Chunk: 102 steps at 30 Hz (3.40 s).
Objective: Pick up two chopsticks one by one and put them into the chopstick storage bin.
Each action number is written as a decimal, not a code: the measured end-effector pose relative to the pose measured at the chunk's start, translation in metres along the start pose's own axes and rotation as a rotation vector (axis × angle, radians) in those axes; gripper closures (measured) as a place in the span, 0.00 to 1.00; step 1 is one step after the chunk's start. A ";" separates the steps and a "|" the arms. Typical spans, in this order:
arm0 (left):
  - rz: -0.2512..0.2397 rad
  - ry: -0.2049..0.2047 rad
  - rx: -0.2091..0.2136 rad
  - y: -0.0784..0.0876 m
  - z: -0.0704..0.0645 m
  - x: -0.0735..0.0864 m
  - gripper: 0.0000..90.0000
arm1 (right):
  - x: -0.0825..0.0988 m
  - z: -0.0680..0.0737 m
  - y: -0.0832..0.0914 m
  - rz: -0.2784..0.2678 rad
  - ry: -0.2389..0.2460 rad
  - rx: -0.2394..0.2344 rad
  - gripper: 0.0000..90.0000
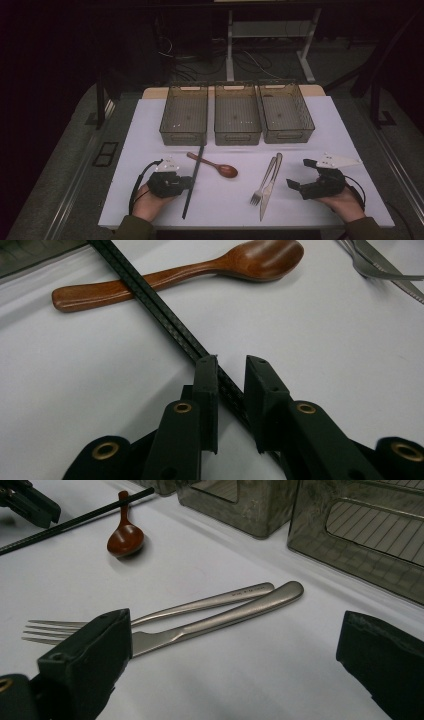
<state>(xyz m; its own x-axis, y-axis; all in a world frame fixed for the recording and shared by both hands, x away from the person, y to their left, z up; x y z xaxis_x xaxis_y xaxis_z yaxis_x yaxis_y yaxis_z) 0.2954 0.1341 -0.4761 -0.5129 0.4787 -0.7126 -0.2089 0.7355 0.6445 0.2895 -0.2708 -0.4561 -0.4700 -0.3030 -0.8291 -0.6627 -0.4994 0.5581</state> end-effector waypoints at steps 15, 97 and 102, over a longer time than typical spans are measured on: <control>0.028 0.007 -0.022 0.001 0.003 0.003 0.83 | 0.000 0.000 0.001 0.000 -0.005 0.001 0.01; 0.005 0.116 -0.239 -0.010 0.032 -0.014 0.89 | 0.001 0.000 -0.001 0.010 -0.003 0.003 0.01; -0.004 0.146 -0.259 -0.007 0.035 -0.013 0.93 | 0.001 0.000 0.000 0.007 -0.003 0.004 0.01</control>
<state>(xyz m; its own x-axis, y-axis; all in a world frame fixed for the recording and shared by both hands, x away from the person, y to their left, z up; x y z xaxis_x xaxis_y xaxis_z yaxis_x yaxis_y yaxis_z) 0.3324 0.1392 -0.4812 -0.6221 0.3878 -0.6801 -0.4070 0.5819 0.7041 0.2896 -0.2709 -0.4568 -0.4764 -0.3046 -0.8248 -0.6615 -0.4938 0.5645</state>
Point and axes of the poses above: each handheld gripper's, and its own axes: y roughly backward along the jaws, x roughly out of its underside, z roughly to its left, the point moved 5 cm from there along -y, roughly forward along the jaws, and after that the axes turned 9 degrees about x, right-handed, at the moved point
